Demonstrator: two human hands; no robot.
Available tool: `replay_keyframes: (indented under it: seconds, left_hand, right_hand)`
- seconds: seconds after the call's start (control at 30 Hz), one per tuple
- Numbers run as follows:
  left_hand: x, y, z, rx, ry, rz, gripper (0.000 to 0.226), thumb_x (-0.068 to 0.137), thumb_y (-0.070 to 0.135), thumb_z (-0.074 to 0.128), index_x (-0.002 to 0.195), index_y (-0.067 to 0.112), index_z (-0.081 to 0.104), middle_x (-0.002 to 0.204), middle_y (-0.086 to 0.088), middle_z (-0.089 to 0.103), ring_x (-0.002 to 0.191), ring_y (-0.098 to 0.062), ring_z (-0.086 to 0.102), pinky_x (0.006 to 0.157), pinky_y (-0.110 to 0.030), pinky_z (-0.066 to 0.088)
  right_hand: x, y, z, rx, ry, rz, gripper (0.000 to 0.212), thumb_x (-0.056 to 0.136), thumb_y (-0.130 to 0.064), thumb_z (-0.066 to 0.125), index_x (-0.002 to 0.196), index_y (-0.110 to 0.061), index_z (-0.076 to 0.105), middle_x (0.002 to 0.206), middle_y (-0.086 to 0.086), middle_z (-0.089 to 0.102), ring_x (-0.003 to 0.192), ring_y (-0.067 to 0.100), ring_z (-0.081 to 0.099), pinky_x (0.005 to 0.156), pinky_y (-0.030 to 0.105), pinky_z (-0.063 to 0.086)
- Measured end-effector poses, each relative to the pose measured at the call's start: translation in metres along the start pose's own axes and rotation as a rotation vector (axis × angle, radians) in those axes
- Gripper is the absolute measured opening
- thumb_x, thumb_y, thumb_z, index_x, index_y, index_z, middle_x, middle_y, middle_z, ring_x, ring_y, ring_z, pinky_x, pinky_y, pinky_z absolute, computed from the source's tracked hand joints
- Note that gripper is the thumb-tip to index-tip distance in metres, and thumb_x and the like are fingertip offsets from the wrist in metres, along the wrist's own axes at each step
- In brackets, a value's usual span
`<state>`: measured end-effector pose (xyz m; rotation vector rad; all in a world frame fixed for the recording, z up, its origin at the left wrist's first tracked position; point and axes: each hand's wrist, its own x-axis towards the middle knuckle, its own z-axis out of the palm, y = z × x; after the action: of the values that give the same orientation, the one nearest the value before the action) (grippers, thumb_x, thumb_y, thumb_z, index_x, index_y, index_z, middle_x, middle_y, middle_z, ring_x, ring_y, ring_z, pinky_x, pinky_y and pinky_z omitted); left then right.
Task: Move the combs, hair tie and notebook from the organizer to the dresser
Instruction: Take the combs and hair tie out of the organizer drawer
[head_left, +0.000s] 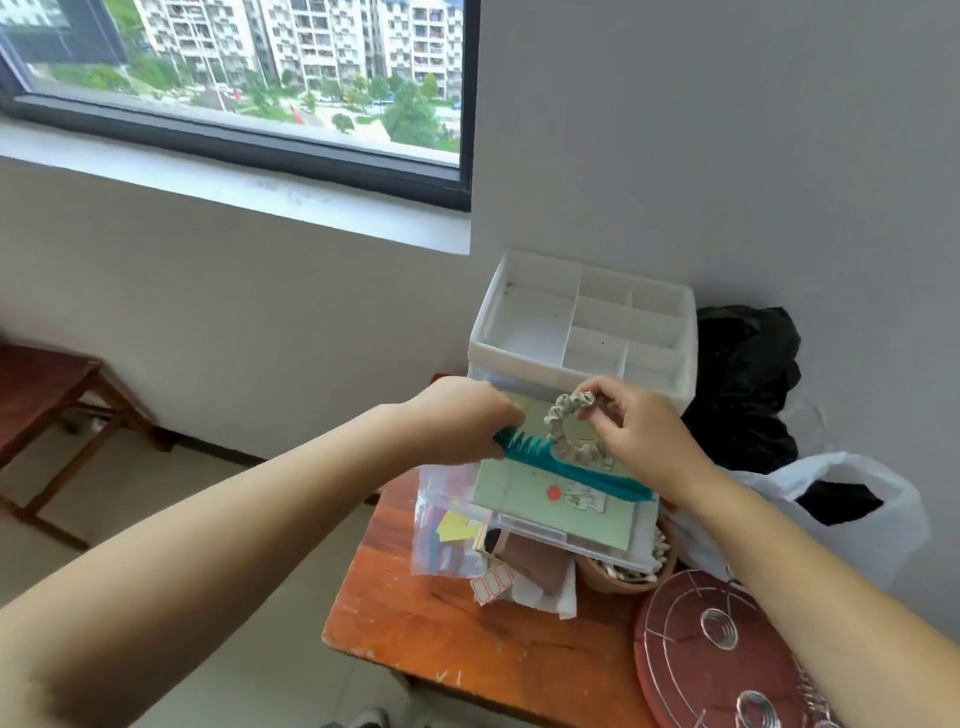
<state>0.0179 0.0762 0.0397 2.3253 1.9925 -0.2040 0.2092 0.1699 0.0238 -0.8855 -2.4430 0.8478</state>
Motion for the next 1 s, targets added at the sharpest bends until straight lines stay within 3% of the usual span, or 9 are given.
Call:
replay_keyframes:
  seconds: [0.13,0.23,0.33,0.47,0.53,0.63,0.73,0.83,1.0]
  left_hand:
    - [-0.042,-0.016,-0.007,-0.175,0.023,-0.187,0.018,0.081,0.033,0.062,0.095,0.023,0.062,0.079,0.005,0.061,0.068,-0.018,0.054,0.056,-0.025,0.044]
    - [-0.1,-0.035,0.002,-0.326,0.036,-0.37,0.014,0.077,0.033,0.067,0.086,0.024,0.062,0.063,0.014,0.051,0.061,-0.012,0.05,0.049,-0.022,0.034]
    - [-0.178,-0.051,0.021,-0.666,0.066,-0.593,0.014,0.072,0.028,0.07,0.077,0.019,0.062,0.066,0.009,0.068,0.065,-0.01,0.065,0.056,-0.024,0.048]
    - [-0.288,-0.053,0.066,-0.936,0.168,-0.869,0.004,0.073,0.023,0.068,0.076,0.02,0.066,0.072,0.003,0.076,0.07,-0.009,0.071,0.066,-0.032,0.054]
    - [-0.348,-0.044,0.097,-1.024,0.235,-1.031,0.007,0.075,0.022,0.067,0.08,0.016,0.065,0.078,-0.003,0.077,0.076,-0.018,0.072,0.072,-0.037,0.055]
    - [-0.453,-0.005,0.147,-1.351,0.489,-1.276,0.005,0.081,0.006,0.064,0.087,0.006,0.063,0.081,-0.015,0.074,0.063,-0.019,0.071,0.062,-0.029,0.058]
    - [-0.531,0.042,0.188,-1.576,0.71,-1.456,0.01,0.086,0.001,0.057,0.096,0.001,0.06,0.073,-0.01,0.071,0.055,-0.014,0.069,0.056,-0.023,0.056]
    - [-0.618,0.1,0.22,-1.635,0.921,-1.749,0.013,0.088,0.005,0.057,0.1,0.0,0.06,0.081,-0.013,0.07,0.063,-0.02,0.068,0.062,-0.028,0.053]
    - [-0.727,0.176,0.252,-1.564,1.264,-2.125,0.016,0.087,0.007,0.059,0.099,-0.001,0.062,0.089,-0.02,0.069,0.063,-0.02,0.067,0.055,-0.023,0.051]
  right_hand:
    - [0.018,-0.024,0.002,0.134,0.051,-0.019,0.011,0.088,-0.019,0.058,0.086,-0.029,0.061,0.079,0.007,0.071,0.072,0.033,0.064,0.063,0.045,0.053]
    - [0.029,-0.052,0.016,0.178,0.053,-0.086,0.016,0.088,-0.014,0.057,0.084,-0.029,0.06,0.079,0.0,0.071,0.076,0.026,0.067,0.064,0.043,0.055]
    - [0.034,-0.088,0.046,0.172,-0.024,-0.179,0.008,0.087,-0.014,0.058,0.089,-0.02,0.063,0.08,0.007,0.07,0.073,0.027,0.066,0.064,0.044,0.057]
    - [0.025,-0.146,0.115,0.124,-0.165,-0.255,0.007,0.085,-0.014,0.059,0.084,-0.02,0.062,0.071,0.003,0.066,0.062,0.019,0.058,0.057,0.017,0.046]
    - [0.012,-0.181,0.16,0.093,-0.27,-0.274,0.008,0.084,-0.012,0.059,0.083,-0.018,0.063,0.07,0.003,0.063,0.064,0.018,0.055,0.062,0.022,0.046]
    - [-0.03,-0.247,0.243,0.02,-0.476,-0.32,0.008,0.083,-0.014,0.056,0.076,-0.018,0.059,0.063,-0.006,0.053,0.06,0.015,0.05,0.055,0.022,0.045]
    - [-0.078,-0.298,0.312,-0.082,-0.642,-0.394,0.01,0.083,-0.018,0.056,0.074,-0.015,0.057,0.069,-0.002,0.053,0.063,0.019,0.05,0.055,0.025,0.041]
    - [-0.151,-0.359,0.388,-0.216,-0.806,-0.551,0.018,0.084,-0.019,0.053,0.068,-0.017,0.047,0.077,0.004,0.055,0.074,0.025,0.049,0.059,0.032,0.039]
    - [-0.272,-0.446,0.489,-0.344,-1.038,-0.82,0.013,0.084,-0.016,0.049,0.09,-0.01,0.058,0.088,0.011,0.063,0.079,0.03,0.056,0.062,0.031,0.041]
